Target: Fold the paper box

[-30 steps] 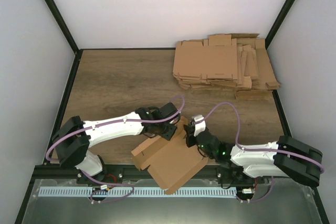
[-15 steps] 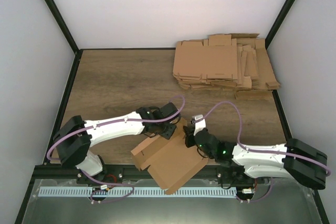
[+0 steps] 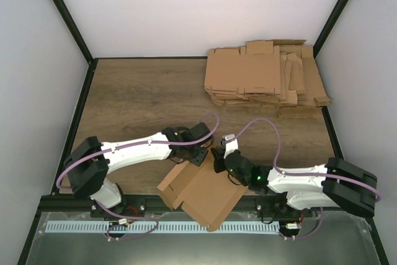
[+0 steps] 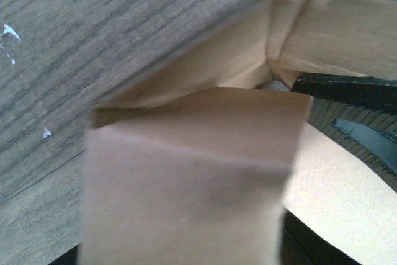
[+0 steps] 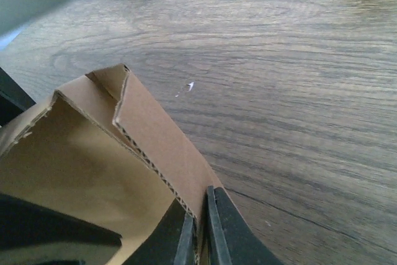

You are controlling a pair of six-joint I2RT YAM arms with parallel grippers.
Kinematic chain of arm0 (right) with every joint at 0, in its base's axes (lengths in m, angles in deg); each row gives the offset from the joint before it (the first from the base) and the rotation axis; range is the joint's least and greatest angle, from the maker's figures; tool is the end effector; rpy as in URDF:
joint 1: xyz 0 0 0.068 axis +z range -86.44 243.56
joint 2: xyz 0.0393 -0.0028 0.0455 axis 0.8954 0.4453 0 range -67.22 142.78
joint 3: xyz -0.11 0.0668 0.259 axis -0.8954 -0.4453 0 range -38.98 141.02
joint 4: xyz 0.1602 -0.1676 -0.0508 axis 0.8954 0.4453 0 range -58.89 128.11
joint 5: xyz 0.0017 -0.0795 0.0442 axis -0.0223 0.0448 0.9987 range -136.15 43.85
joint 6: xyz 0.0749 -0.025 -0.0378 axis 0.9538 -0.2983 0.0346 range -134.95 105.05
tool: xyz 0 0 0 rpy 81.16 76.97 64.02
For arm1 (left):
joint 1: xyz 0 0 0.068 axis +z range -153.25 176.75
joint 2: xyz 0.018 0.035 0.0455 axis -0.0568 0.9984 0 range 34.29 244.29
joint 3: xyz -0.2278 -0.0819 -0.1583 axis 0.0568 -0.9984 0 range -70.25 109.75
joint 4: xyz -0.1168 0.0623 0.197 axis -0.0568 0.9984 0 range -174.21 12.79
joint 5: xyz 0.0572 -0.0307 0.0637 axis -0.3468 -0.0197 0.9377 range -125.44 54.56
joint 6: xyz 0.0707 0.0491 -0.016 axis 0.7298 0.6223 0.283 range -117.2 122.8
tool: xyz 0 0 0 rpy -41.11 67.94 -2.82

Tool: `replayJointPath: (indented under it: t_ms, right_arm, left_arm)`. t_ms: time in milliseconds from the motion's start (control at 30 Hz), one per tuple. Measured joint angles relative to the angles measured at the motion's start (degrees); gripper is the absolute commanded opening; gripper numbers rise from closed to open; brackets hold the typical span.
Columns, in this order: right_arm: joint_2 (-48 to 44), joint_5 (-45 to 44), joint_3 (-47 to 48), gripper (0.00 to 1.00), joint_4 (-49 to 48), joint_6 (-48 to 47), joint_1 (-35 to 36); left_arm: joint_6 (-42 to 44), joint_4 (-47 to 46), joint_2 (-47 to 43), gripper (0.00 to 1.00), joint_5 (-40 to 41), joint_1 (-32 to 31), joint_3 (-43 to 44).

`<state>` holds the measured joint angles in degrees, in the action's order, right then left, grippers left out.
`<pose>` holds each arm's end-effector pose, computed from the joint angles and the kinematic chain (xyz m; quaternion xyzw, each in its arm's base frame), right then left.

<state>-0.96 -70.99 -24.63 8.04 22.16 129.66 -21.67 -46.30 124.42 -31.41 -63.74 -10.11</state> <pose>0.1171 0.1841 0.1655 -0.1046 0.8414 0.2744 0.4536 0.1512 -0.2560 0.1965 0.2968 0.9349 -0.1038 0.1646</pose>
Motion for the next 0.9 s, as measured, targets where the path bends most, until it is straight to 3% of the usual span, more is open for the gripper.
replayJointPath:
  t_ms: [433,900]
  right_arm:
    - [-1.11,4.26,-1.05,0.14,-2.05,-0.15,0.07]
    - [-1.18,8.17,-1.03,0.32,-1.46,1.16,0.46]
  left_arm:
    - [-1.07,1.84,0.9,0.45,2.14,-1.22,0.92]
    - [0.09,5.97,3.65,0.45,6.16,-3.32,4.33]
